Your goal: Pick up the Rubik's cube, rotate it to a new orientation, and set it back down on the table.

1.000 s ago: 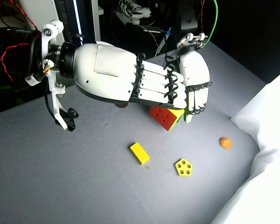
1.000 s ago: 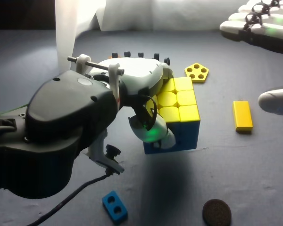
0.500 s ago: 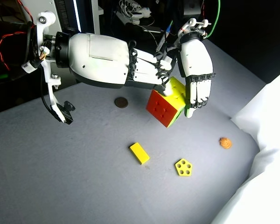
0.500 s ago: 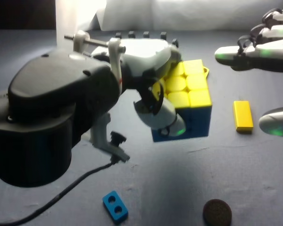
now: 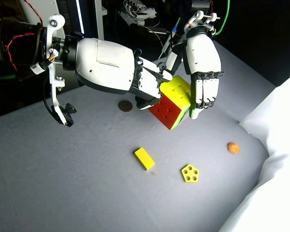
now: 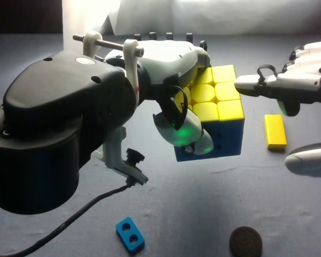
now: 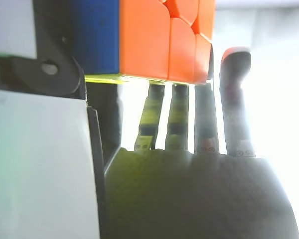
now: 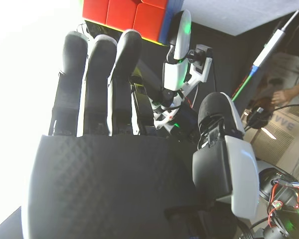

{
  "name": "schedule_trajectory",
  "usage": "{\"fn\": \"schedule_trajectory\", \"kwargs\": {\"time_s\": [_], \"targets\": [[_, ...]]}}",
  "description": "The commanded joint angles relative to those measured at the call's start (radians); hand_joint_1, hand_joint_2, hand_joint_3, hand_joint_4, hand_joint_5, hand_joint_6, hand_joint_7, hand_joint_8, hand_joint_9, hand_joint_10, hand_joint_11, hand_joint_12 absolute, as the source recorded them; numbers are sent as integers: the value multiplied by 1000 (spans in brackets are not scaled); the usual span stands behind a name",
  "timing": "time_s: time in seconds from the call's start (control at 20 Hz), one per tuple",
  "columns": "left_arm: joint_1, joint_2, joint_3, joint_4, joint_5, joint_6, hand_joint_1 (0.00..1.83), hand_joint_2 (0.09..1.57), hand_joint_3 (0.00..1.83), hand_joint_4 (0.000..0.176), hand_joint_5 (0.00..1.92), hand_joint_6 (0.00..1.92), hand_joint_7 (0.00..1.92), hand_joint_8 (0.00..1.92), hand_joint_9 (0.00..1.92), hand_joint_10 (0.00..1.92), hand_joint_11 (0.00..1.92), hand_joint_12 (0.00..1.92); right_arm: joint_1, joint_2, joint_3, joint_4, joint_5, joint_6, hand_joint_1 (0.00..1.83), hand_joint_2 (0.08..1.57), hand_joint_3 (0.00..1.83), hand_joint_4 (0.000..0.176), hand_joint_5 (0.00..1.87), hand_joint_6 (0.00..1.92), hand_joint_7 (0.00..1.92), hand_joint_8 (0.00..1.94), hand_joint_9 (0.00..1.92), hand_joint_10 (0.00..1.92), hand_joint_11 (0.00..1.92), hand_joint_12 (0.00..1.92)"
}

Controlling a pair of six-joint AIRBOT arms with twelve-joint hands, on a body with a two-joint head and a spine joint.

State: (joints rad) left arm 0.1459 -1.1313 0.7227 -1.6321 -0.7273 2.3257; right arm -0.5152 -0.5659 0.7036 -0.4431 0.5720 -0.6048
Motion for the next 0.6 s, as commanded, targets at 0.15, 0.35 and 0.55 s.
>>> {"fn": "schedule_trajectory", "kwargs": {"time_s": [0.15, 0.35, 0.55], "targets": [[-21, 7, -3, 72, -4, -4, 1042, 1321, 0, 0, 599, 1586, 273, 1921, 391, 1921, 426, 1921, 28, -3, -22, 15, 51, -2, 73, 1236, 0, 0, 106, 1, 411, 1392, 377, 1874, 285, 1921], [-22, 7, -2, 72, -3, -2, 1060, 1322, 0, 0, 614, 1556, 344, 1908, 408, 1921, 418, 1921, 28, -3, -32, 6, 36, -3, 68, 1243, 2, 0, 39, 0, 400, 1512, 365, 1920, 288, 1921], [-22, 7, 1, 72, 0, 1, 1021, 1404, 13, 0, 491, 1696, 472, 1872, 398, 1921, 436, 1921, 28, -3, -36, 2, 20, -3, 82, 1237, 0, 0, 66, 7, 414, 1584, 378, 1921, 259, 1921]]}}
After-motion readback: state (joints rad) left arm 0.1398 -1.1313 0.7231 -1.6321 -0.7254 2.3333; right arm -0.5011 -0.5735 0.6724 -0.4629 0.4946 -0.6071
